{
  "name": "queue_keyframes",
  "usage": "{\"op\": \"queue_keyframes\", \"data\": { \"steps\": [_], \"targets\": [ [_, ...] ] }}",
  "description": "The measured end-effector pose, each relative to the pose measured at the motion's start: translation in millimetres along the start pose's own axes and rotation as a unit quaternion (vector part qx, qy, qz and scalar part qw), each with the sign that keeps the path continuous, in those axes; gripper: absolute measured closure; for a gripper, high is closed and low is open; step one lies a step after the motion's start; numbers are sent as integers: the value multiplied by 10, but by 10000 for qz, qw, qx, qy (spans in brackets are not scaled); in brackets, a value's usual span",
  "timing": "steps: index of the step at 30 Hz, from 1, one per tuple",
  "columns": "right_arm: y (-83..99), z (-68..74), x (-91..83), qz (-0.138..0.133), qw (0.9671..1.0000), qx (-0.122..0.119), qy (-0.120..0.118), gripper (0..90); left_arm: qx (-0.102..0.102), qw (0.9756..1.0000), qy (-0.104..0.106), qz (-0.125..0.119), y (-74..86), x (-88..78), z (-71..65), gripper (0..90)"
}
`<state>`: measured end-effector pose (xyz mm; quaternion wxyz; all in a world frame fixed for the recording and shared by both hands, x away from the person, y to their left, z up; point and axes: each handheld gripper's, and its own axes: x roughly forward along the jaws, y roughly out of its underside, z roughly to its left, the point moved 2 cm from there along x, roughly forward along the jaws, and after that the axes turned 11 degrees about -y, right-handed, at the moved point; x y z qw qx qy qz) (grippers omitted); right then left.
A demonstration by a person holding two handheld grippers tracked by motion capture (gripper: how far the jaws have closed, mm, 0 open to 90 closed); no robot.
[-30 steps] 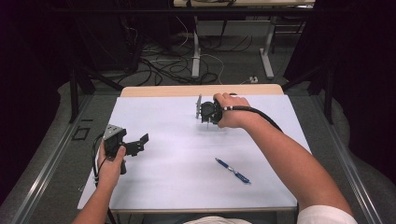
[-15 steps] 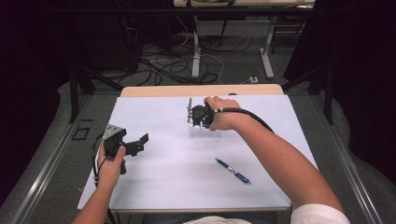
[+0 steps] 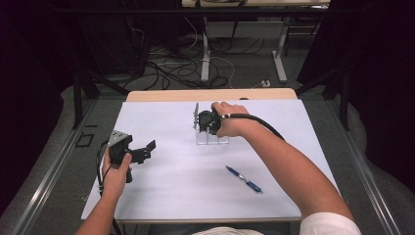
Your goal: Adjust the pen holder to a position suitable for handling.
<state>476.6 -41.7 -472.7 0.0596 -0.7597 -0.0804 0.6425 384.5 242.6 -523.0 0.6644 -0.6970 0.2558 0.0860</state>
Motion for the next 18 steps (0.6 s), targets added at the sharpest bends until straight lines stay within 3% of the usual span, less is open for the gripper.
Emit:
{"op": "queue_keyframes", "data": {
  "steps": [5,18],
  "targets": [
    [-8,-9,11,52,10000,26,67,829,3,10000,0,1,0,1,1,4],
    [11,-39,-47,-220,9994,235,148,765,36,10000,-2,7,0,1,-3,4]
  ]
}}
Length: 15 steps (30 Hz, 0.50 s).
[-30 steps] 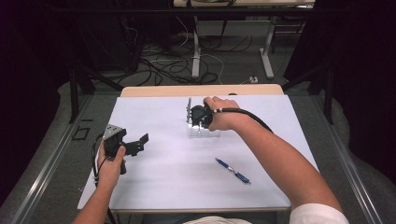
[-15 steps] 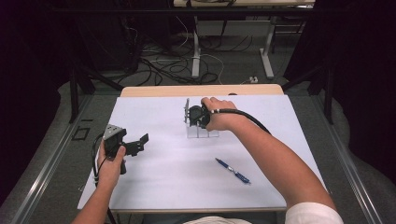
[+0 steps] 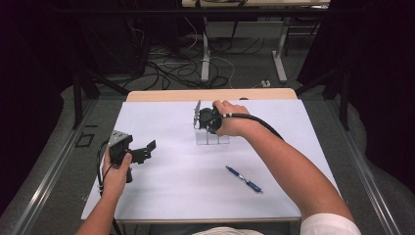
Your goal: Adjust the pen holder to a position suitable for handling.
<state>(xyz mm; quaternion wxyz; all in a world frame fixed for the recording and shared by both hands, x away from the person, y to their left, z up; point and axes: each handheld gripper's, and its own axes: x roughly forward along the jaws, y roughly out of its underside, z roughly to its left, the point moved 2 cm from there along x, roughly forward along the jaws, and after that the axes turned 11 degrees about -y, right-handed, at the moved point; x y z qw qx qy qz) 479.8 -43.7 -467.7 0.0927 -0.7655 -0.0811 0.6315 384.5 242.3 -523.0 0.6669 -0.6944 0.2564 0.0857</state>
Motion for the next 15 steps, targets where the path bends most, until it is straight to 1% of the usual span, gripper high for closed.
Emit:
{"op": "queue_keyframes", "data": {
  "steps": [1,2,3,5,6,7,9,10,11,12,13,14,15],
  "targets": [
    [0,0,0,0,10000,0,0,765,-15,10000,1,-13,0,2,-1,4],
    [4,6,-4,-9,10000,69,-1,756,-32,10000,0,-22,0,2,-2,4],
    [6,-5,-14,-14,10000,43,49,743,-30,10000,-1,-15,0,2,-1,4],
    [11,-7,-35,-78,9998,128,87,710,-33,10000,3,-12,0,3,-2,4],
    [11,-7,-35,-78,9998,128,87,710,-32,10000,4,-10,1,5,-3,4],
    [13,-7,-45,-83,9998,143,109,701,13,10000,1,17,1,3,1,4],
    [22,-8,-63,-118,9996,212,166,676,21,10000,3,19,2,5,0,4],
    [27,-8,-80,-85,9994,269,176,662,25,10000,1,20,2,6,0,4],
    [40,-22,-107,-133,9992,319,213,639,25,10000,2,19,1,5,-1,4],
    [40,-22,-107,-133,9992,319,213,639,22,10000,2,19,1,5,0,4],
    [49,-25,-122,-180,9988,373,244,631,15,10000,1,20,1,5,0,4],
    [67,-34,-163,-218,9982,437,336,616,11,10000,2,20,1,5,0,4],
    [67,-34,-163,-218,9982,437,336,616,13,10000,1,22,1,5,1,4]
  ]
}}
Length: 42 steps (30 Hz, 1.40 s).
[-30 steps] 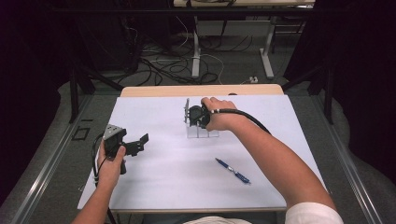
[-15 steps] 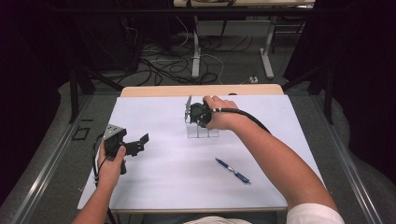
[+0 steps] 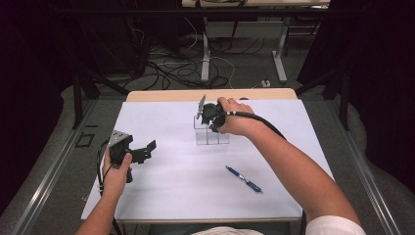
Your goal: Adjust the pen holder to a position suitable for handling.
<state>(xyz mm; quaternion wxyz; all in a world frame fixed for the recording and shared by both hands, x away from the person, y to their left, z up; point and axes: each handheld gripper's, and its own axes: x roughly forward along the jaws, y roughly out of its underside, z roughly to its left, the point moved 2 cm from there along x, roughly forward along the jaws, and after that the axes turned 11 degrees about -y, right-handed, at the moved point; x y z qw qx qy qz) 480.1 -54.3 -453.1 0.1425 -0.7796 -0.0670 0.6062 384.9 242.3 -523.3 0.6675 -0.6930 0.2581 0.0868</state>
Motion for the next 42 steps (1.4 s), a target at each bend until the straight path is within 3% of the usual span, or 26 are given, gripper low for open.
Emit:
{"op": "queue_keyframes", "data": {
  "steps": [9,15,18,20,24,27,30,32,37,40,42],
  "targets": [
    [128,-1,-122,-284,9989,367,120,529,-31,10000,15,-17,1,7,-11,4],
    [189,51,-232,-590,9971,370,318,476,-13,10000,1,-12,3,14,-13,4],
    [227,91,-318,-938,9929,621,384,462,13,10000,3,-24,-1,13,-14,4],
    [237,98,-335,-989,9919,682,404,456,14,10000,4,-24,-1,12,-14,4],
    [309,140,-408,-1278,9853,1034,456,417,14,10000,0,-25,-2,14,-13,4],
    [360,186,-454,-1279,9823,1320,361,390,19,10000,2,-28,-3,13,-14,4],
    [429,228,-496,-1259,9813,1417,322,369,15,10000,-4,-27,-3,13,-14,4],
    [488,263,-526,-1389,9783,1492,359,308,-6,10000,0,-37,-6,11,-20,4],
    [640,382,-612,-1557,9667,1977,468,157,42,10000,1,1,-4,12,-19,5],
    [758,463,-647,-1886,9535,2292,526,147,56,10000,-7,1,-5,10,-19,4],
    [835,505,-664,-2089,9415,2577,589,127,53,10000,-9,-1,-6,11,-21,4]
  ]
}}
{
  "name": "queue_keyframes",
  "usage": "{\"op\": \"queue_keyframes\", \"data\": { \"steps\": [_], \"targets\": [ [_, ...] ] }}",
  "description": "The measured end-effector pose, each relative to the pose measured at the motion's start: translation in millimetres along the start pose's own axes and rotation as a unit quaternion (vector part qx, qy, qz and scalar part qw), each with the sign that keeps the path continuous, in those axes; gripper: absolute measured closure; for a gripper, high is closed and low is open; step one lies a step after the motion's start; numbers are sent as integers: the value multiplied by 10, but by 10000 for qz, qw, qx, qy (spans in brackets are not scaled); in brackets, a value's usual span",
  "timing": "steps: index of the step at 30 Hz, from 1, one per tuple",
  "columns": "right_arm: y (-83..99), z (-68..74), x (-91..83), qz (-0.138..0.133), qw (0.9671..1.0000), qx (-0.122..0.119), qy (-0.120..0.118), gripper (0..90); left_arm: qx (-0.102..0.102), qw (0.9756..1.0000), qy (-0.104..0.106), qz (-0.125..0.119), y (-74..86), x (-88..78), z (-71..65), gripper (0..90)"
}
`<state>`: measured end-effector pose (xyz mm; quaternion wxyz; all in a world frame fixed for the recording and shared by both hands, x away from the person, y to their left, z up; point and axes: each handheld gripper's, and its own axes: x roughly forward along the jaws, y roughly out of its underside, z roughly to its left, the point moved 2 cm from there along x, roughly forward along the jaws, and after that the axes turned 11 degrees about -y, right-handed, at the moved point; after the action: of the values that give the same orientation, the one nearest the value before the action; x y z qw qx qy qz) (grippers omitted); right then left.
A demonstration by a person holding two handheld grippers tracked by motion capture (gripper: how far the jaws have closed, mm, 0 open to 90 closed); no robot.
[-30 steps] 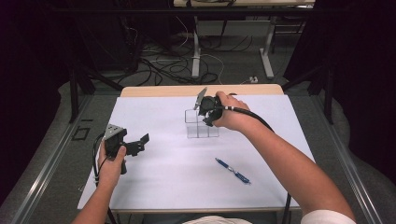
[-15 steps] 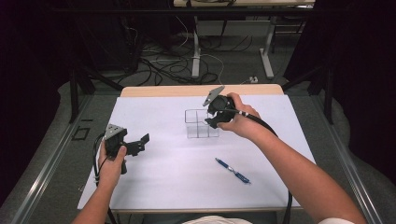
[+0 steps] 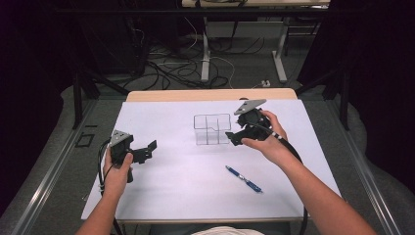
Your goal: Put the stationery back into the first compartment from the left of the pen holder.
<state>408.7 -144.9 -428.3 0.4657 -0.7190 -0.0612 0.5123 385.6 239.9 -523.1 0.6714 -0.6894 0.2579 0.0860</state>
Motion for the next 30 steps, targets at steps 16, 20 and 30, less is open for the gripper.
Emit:
{"op": "queue_keyframes", "data": {
  "steps": [16,20,30],
  "targets": [
    [453,16,-251,-687,9929,973,-8,0,-82,10000,16,-30,0,3,-25,4],
    [523,61,-259,-629,9942,860,-135,0,-69,10000,5,-17,2,6,-22,4],
    [655,113,-236,-388,9966,605,-390,82,16,10000,36,-17,-9,5,-17,4]
  ]
}}
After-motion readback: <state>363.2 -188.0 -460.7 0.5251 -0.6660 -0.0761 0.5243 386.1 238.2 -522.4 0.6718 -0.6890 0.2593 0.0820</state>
